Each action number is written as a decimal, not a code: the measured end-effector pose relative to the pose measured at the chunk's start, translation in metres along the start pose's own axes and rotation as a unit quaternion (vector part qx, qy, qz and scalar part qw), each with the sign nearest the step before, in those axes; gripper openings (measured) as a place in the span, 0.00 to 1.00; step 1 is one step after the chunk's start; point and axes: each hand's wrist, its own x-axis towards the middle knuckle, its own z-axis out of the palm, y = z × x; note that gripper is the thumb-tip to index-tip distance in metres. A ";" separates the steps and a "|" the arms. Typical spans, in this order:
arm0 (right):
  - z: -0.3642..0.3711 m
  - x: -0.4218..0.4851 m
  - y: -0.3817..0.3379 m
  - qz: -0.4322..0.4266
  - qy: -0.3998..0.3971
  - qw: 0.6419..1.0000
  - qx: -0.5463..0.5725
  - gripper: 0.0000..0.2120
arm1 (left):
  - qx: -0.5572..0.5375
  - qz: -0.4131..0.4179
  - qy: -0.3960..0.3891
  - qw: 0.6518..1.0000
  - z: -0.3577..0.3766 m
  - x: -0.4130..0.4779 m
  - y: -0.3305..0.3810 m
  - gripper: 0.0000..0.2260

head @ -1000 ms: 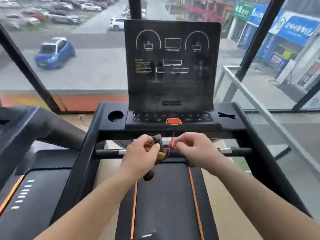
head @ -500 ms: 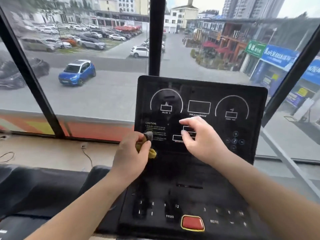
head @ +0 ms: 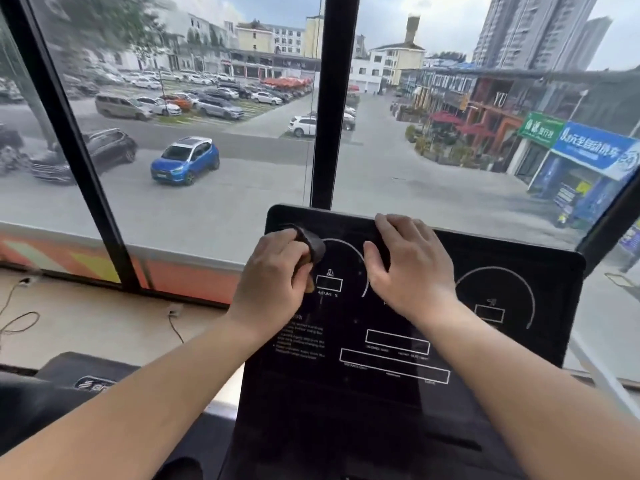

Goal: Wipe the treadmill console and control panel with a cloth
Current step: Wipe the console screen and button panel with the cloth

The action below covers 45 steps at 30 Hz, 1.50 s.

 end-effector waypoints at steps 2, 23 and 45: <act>0.011 -0.001 0.002 -0.008 0.051 0.999 -0.011 0.24 | 0.042 0.038 -0.005 0.998 0.006 0.011 -0.013 0.14; 0.039 0.000 -0.008 0.007 0.145 0.989 -0.040 0.22 | 0.196 -0.028 -0.040 0.979 0.033 -0.019 -0.033 0.32; 0.033 -0.002 -0.013 0.027 0.106 0.993 -0.047 0.23 | 0.185 0.112 -0.128 0.968 0.064 -0.070 -0.001 0.31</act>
